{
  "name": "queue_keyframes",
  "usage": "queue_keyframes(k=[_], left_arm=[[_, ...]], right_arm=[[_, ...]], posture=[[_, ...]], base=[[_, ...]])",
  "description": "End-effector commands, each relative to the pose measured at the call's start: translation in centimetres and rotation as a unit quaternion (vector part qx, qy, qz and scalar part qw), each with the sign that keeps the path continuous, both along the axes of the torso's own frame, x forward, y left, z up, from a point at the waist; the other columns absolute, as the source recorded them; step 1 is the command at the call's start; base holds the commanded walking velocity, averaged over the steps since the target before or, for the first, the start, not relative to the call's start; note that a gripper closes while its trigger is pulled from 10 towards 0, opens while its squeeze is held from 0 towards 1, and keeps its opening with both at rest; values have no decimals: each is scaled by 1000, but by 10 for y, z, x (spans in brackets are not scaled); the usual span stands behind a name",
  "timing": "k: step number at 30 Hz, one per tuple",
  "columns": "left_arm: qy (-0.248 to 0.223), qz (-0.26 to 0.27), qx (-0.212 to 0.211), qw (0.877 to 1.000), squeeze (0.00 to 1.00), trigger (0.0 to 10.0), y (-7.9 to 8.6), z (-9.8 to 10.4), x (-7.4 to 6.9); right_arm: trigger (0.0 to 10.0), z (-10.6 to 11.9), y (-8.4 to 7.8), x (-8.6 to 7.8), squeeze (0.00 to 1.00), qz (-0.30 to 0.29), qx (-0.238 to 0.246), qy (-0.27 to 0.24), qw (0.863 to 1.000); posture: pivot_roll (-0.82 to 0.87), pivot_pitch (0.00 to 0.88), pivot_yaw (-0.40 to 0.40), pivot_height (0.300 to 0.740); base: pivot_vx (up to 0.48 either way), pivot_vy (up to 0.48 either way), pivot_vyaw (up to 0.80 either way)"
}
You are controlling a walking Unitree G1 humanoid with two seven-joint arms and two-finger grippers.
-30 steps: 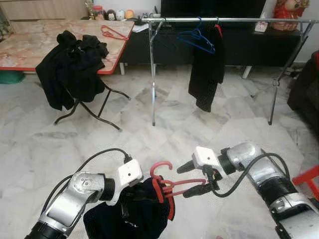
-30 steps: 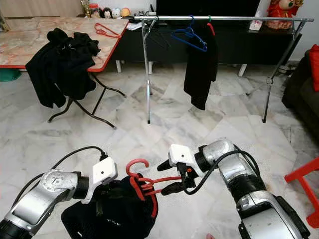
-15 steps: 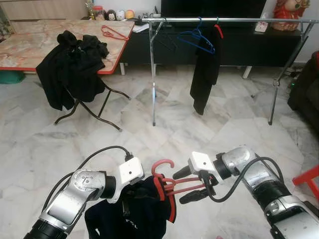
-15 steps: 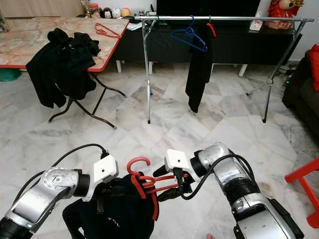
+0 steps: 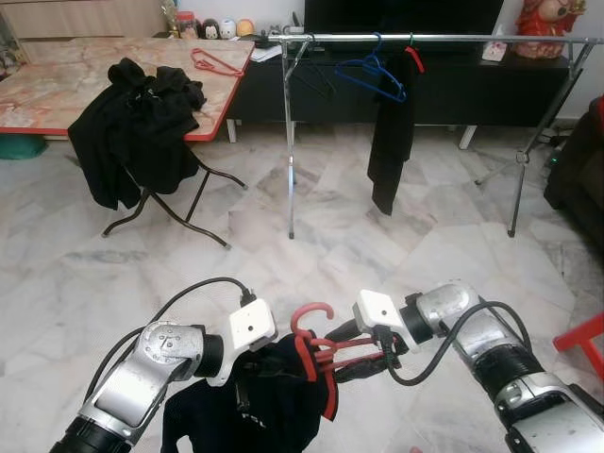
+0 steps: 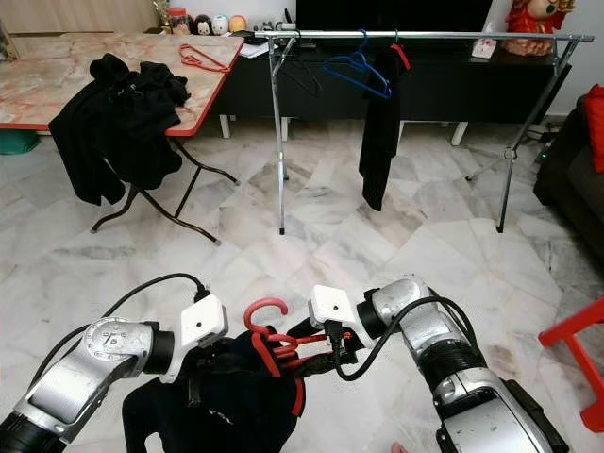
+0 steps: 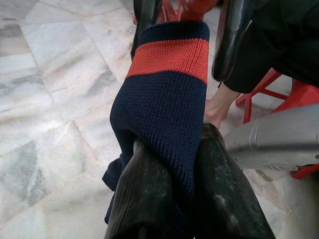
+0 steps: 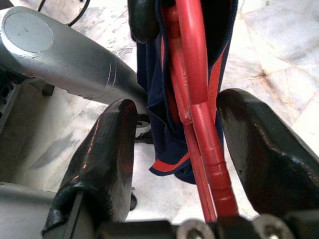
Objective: Hang hanger
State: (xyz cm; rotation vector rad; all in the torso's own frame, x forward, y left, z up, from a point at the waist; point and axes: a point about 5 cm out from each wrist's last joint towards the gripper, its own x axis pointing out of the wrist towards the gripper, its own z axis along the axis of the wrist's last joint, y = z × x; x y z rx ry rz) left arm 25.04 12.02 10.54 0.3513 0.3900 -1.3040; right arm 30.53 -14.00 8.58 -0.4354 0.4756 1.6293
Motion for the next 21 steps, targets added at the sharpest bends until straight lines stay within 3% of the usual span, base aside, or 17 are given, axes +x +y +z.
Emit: queue_keyframes(k=[1, 21], left_arm=[[-20, -10, -6, 1000, 0, 10000, -4, 11, 2], [-22, -11, -13, 1000, 0, 10000, -8, 13, 3]], right_arm=[[0, 6, 1, 4, 0, -7, 12, -13, 1000], [0, 0, 4, 3, 0, -10, 7, -17, 1000]], posture=[[12, 8, -9, 716], [10, 11, -20, 716]], base=[[0, 0, 0], [0, 0, 0]])
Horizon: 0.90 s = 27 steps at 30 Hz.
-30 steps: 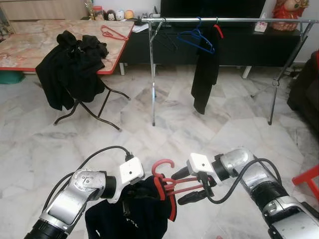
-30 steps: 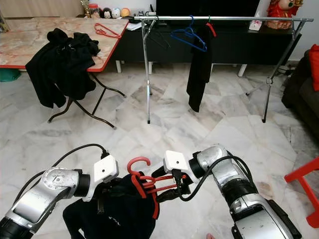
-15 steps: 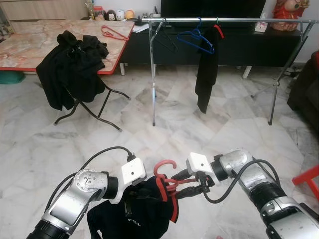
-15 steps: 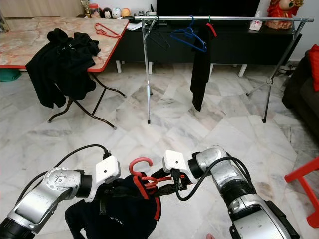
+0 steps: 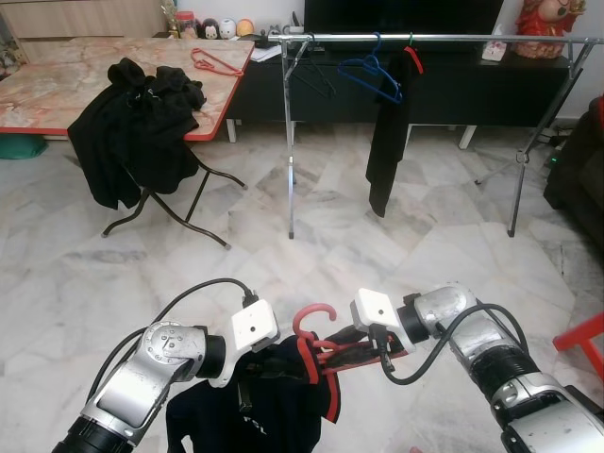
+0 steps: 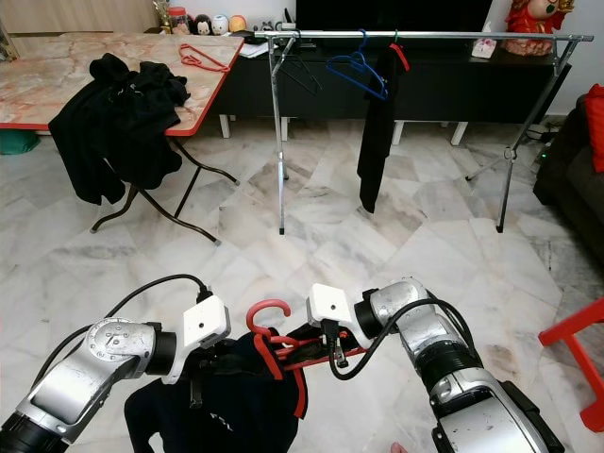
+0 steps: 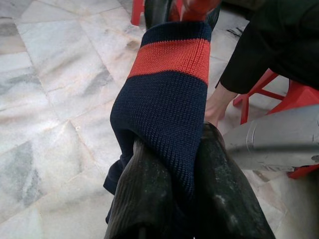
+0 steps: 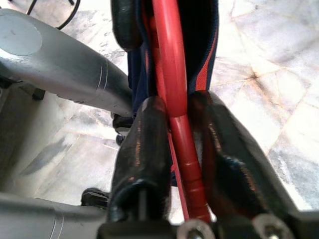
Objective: Hang hanger
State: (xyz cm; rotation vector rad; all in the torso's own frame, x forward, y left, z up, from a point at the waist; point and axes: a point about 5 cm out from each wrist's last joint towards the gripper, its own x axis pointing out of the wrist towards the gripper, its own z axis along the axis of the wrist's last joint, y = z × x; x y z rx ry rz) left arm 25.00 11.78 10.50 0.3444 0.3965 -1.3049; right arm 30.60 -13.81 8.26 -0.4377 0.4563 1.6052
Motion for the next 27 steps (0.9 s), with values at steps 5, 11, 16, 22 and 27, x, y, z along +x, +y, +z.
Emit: queue_keyframes(k=[5, 11, 16, 22, 27], left_arm=[[-26, -12, -12, 1000, 0, 10000, -6, 14, 3], [-30, -12, -14, 999, 0, 10000, -7, 16, 5], [-31, -12, -16, 999, 0, 10000, -7, 17, 5], [-37, -17, -16, 999, 0, 10000, -7, 18, 5], [-36, -18, -20, 999, 318, 10000, -7, 20, 5]], right_arm=[[0, 2, 3, 2, 0, -2, 3, -7, 1000], [0, -1, 5, 1, 0, -6, 5, -9, 1000], [0, -2, 5, 1, 0, -11, 8, -9, 1000], [0, -4, 6, 0, 0, -12, 9, -8, 1000], [0, -4, 7, 0, 0, -20, 16, -9, 1000]], posture=[[9, 10, -21, 716], [9, 10, -21, 716], [9, 10, -21, 716], [13, 3, -21, 716], [13, 4, -18, 716]], base=[[0, 0, 0], [0, 0, 0], [0, 0, 0], [0, 0, 0], [0, 0, 0]])
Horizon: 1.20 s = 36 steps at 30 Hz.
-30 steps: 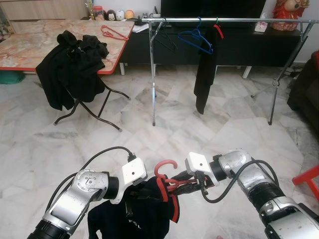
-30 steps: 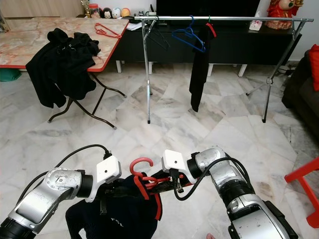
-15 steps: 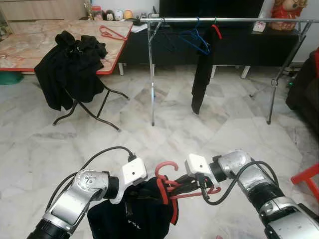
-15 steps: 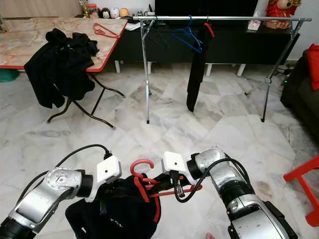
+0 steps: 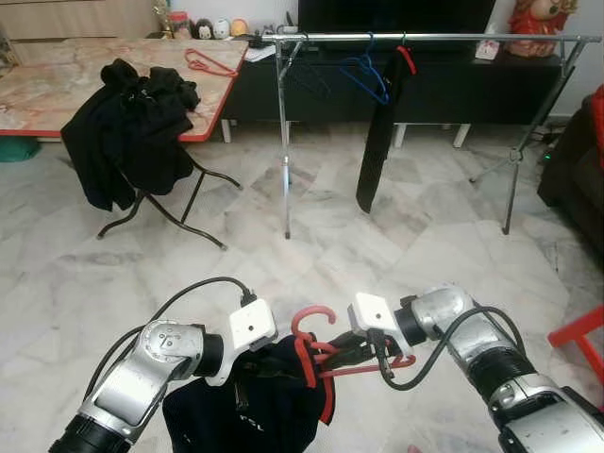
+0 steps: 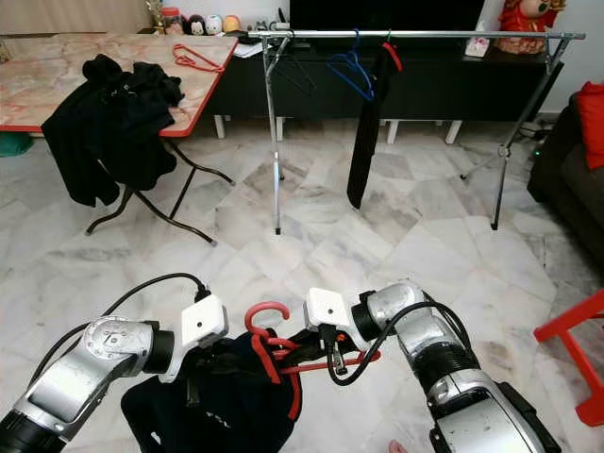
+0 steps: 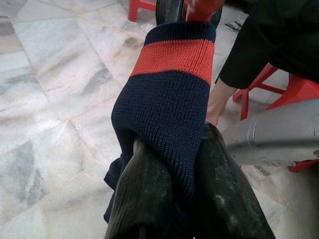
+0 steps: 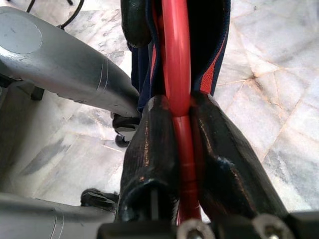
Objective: Hang hanger
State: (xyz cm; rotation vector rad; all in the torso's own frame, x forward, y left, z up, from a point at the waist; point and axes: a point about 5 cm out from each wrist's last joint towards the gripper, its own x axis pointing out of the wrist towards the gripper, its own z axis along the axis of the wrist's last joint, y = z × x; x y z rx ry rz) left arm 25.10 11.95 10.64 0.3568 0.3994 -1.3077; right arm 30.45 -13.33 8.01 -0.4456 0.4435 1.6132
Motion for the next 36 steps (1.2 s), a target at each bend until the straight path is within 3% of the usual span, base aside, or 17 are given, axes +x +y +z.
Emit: queue_keyframes(k=[1, 2, 12, 25, 31, 36], left_arm=[[-34, -17, -25, 999, 839, 10000, -9, 19, 4], [-34, -18, -24, 999, 1000, 10000, -8, 19, 5], [-37, -23, -20, 999, 1000, 10000, -5, 22, 5], [-77, 7, -20, 997, 1000, 10000, 6, 39, 16], [-121, 27, -37, 992, 1000, 10000, 5, 55, 23], [-160, 59, -48, 984, 1000, 10000, 3, 61, 30]], right_arm=[[0, -2, 3, 1, 0, -28, 16, -3, 999], [0, -3, 3, 1, 0, -31, 17, -2, 999], [0, -9, 3, -1, 0, -63, 31, -7, 997], [0, -11, -5, 6, 0, -164, 63, -30, 984], [0, -18, -11, 3, 0, -213, 78, -30, 974], [0, -18, -16, 7, 0, -273, 97, -42, 956]], posture=[[15, 5, -14, 716], [15, 5, -14, 716], [18, 11, -8, 716], [22, 13, -14, 716], [19, 15, -18, 716], [16, 8, -26, 716]], base=[[0, 0, 0], [0, 0, 0], [0, 0, 0], [0, 0, 0], [0, 0, 0], [0, 0, 0]])
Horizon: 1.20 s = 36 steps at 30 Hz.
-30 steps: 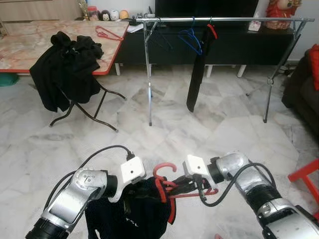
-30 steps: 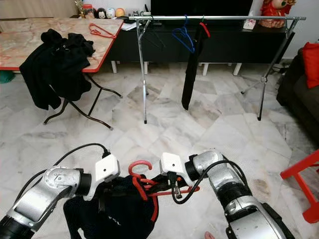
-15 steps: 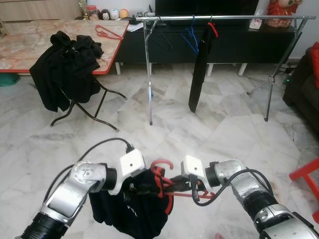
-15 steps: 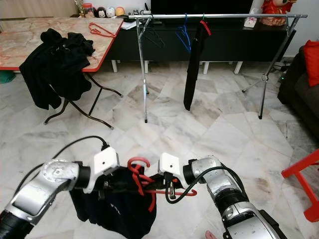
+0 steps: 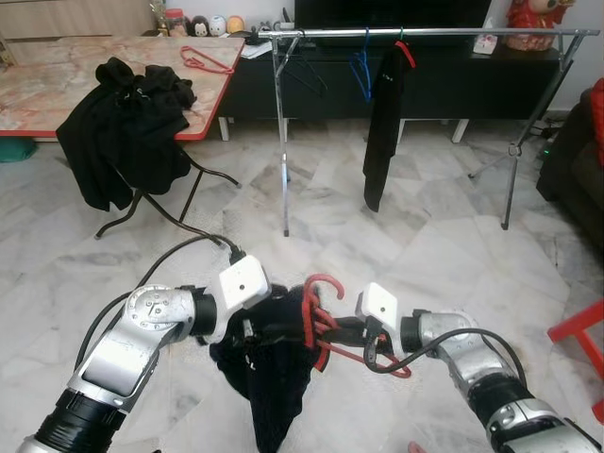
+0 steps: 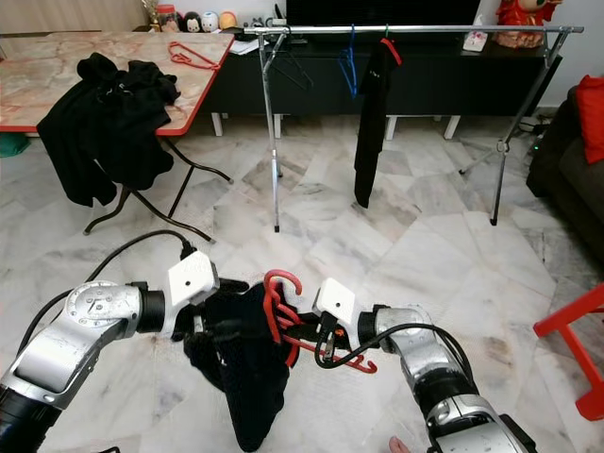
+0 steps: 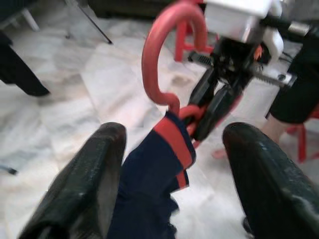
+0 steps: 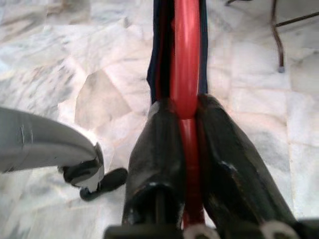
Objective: Hang hanger
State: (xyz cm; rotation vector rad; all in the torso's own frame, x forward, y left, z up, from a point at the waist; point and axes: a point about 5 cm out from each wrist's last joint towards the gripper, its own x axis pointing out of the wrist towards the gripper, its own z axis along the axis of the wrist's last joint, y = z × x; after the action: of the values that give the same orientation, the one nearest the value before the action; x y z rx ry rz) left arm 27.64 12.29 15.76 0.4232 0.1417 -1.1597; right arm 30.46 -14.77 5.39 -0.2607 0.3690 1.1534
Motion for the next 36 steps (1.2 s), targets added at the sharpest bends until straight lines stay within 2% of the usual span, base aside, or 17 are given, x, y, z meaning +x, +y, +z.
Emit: queue_keyframes(k=[1, 2, 3, 4, 5, 7, 12, 13, 14, 17, 19, 24, 27, 28, 30, 31, 36], left_arm=[[-42, 22, -6, 999, 1000, 10000, 0, 10, 6], [-53, 38, -9, 998, 1000, 10000, 1, 11, 9], [-82, 82, -15, 993, 133, 10000, 4, 11, 16], [-82, 82, -15, 993, 133, 10000, 4, 11, 16], [-93, 119, -25, 988, 0, 10000, 7, 9, 19], [-99, 153, -41, 982, 0, 10000, 7, 5, 20], [-108, 216, -62, 968, 0, 10000, 7, -7, 20], [-114, 243, -68, 961, 0, 10000, 7, -11, 22], [-114, 243, -68, 961, 0, 10000, 7, -11, 22], [-120, 283, -75, 949, 0, 10000, 5, -17, 25], [-114, 292, -81, 946, 0, 10000, 1, -19, 25], [-109, 278, -81, 951, 0, 10000, -14, -28, 23], [-123, 306, -71, 941, 0, 10000, -13, -31, 28], [-119, 327, -77, 934, 0, 10000, -12, -31, 31], [-118, 334, -79, 932, 0, 10000, -12, -31, 32], [-123, 345, -81, 927, 0, 10000, -12, -31, 35], [-126, 352, -89, 923, 0, 10000, -18, -29, 38]], right_arm=[[0, 9, -3, 9, 0, -51, 33, -25, 998], [0, 11, -4, 11, 0, -65, 39, -31, 997], [0, 19, -7, 18, 0, -108, 56, -55, 991], [0, 19, -7, 18, 0, -108, 56, -55, 991], [0, 24, -9, 25, 0, -146, 70, -62, 985], [0, 27, -9, 28, 0, -166, 83, -67, 980], [0, 33, 0, 31, 0, -166, 102, -78, 978], [0, 37, 3, 34, 0, -173, 108, -87, 975], [0, 37, 3, 34, 0, -173, 108, -87, 975], [0, 48, 7, 40, 0, -182, 132, -95, 970], [0, 53, 11, 42, 0, -176, 145, -94, 969], [0, 58, 16, 45, 0, -163, 142, -100, 971], [0, 64, 18, 49, 0, -160, 144, -104, 971], [0, 66, 20, 50, 0, -152, 147, -103, 972], [0, 66, 21, 50, 0, -150, 147, -102, 972], [0, 68, 23, 49, 0, -142, 150, -102, 973], [0, 69, 28, 49, 0, -129, 153, -99, 975]], posture=[[16, 8, -26, 716], [15, 4, -28, 716], [12, 0, -30, 716], [12, 0, -30, 716], [9, 0, -33, 716], [8, 0, -37, 716], [12, 0, -50, 716], [13, 0, -52, 716], [13, 0, -52, 716], [15, 0, -61, 716], [13, 0, -64, 716], [9, 0, -69, 716], [10, 0, -70, 716], [5, 0, -72, 716], [5, 0, -72, 716], [5, 0, -72, 716], [6, 0, -73, 716]], base=[[0, 0, 0], [0, 0, 0], [0, 0, 0], [0, 0, 0], [0, 0, 0], [0, 0, 0], [0, 0, 0], [0, 0, 0], [0, 0, 0], [0, 0, 0], [0, 0, 0], [0, 0, 0], [0, 0, 0], [0, 0, 0], [0, 0, 0], [0, 0, 0], [0, 0, 0]])
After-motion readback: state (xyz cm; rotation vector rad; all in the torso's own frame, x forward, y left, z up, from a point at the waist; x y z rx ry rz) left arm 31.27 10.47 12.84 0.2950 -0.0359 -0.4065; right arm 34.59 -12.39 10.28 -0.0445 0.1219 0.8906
